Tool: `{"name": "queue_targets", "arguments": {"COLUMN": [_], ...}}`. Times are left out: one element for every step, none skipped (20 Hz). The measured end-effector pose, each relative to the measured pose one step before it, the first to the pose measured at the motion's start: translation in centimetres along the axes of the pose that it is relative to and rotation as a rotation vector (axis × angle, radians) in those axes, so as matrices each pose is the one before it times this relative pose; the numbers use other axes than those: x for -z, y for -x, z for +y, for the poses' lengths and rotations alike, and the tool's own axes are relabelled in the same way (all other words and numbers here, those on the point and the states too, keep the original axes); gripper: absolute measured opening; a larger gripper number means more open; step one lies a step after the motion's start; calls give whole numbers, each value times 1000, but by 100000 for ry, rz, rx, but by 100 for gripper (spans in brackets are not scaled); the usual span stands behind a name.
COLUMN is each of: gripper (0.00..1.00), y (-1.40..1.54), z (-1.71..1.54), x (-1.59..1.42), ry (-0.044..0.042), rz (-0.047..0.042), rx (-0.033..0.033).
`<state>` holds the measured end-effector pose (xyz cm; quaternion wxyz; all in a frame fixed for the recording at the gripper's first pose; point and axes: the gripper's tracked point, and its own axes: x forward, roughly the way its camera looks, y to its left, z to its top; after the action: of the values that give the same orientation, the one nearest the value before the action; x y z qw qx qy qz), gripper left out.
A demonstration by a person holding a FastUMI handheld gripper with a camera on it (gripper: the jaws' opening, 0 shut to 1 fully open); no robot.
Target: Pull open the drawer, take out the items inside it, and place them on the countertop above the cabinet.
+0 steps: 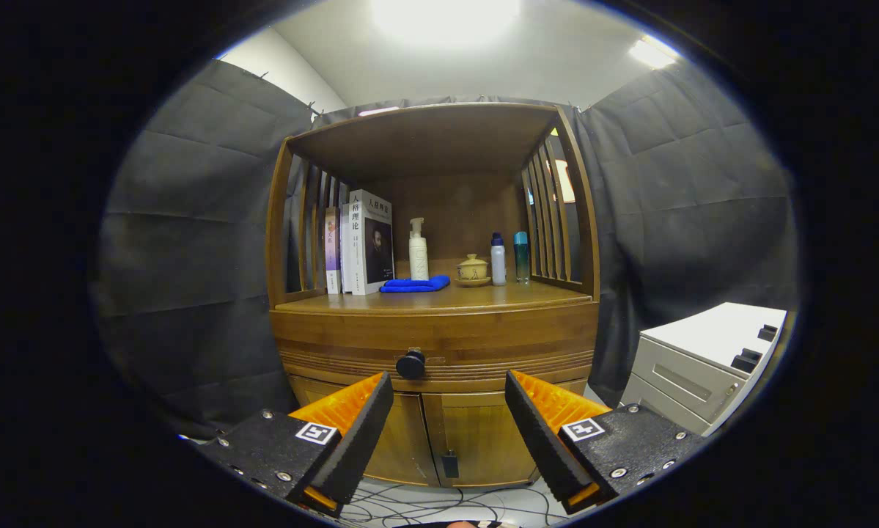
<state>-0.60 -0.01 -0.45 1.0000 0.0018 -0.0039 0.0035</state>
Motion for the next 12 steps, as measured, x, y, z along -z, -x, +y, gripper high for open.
{"name": "queue_targets", "arguments": {"gripper": [96,96,96,96,96,96,96,96,96,96,96,96], "y": [7,-22,55,24,75,53,37,-24,83,75,114,-188], "z": [-45,10,22,21,34,34,-15,46,68,110,70,132], "x": [15,-74,51,-22,51,-25,25,-28,85,45,-50,-255], "ry": [131,71,-55,-161,-140,-19,3,-38,-310,-370,-332,-61], "rz": [-310,-469,-127,-90,57,20,-93,91,329,746,362,-36], "rx": [106,96,-90,-53,-132,-107,-34,-60,-250,-470,-553,-419]}}
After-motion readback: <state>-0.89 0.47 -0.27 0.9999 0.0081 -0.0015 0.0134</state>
